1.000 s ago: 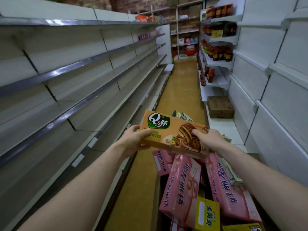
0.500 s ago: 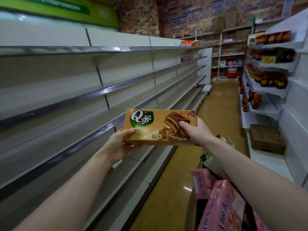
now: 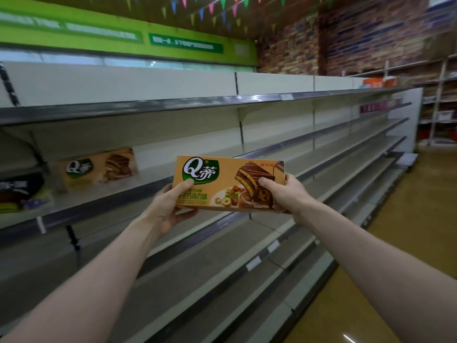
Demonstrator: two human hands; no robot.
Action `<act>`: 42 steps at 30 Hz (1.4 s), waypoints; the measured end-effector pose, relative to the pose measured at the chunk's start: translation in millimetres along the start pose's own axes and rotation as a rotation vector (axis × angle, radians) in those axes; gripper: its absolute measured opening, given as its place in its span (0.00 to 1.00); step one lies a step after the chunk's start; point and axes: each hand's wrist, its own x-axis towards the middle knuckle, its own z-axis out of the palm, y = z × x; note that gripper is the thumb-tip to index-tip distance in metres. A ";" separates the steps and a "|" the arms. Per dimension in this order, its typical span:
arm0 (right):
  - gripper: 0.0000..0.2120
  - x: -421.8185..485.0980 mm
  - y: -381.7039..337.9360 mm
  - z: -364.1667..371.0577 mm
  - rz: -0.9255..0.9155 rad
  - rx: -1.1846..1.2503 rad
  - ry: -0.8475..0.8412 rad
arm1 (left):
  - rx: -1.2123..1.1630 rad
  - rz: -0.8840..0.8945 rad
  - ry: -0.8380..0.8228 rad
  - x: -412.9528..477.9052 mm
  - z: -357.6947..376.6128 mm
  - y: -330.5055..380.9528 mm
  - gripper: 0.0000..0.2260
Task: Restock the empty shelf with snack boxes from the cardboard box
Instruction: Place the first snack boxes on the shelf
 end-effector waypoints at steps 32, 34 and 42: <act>0.22 217.3 -82.9 344.5 -0.183 0.097 -0.575 | 0.219 0.091 0.610 149.2 -251.5 72.9 0.06; 0.22 229.4 -79.2 356.7 -0.187 0.093 -0.599 | 0.220 0.079 0.668 160.5 -254.8 72.7 0.08; 0.28 263.4 -72.3 388.4 -0.196 0.023 -0.759 | 0.394 0.075 0.802 194.6 -286.2 67.7 0.31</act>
